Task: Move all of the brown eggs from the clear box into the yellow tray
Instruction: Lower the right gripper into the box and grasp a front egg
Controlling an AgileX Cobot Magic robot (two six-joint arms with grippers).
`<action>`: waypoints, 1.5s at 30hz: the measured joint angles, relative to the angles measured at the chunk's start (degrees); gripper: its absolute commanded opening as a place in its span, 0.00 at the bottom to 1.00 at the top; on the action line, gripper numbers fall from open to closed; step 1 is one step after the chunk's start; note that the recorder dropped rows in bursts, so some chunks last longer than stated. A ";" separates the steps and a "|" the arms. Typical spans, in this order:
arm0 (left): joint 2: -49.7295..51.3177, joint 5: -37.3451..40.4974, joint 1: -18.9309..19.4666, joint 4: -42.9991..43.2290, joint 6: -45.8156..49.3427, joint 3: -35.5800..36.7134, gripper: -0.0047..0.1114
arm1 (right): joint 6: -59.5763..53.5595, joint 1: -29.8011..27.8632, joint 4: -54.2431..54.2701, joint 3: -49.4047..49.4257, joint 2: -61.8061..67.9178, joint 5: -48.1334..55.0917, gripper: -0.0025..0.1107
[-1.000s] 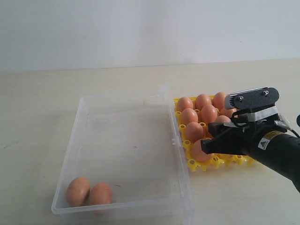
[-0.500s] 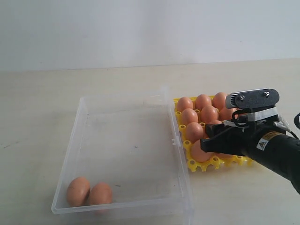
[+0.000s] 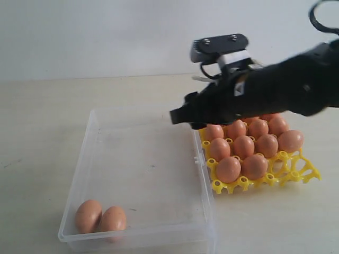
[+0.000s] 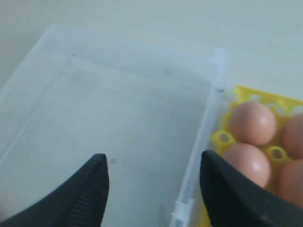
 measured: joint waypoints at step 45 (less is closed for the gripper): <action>0.00 0.00 0.00 0.00 0.00 0.00 0.04 | -13.46 13.29 13.51 -6.64 11.49 -2.58 0.02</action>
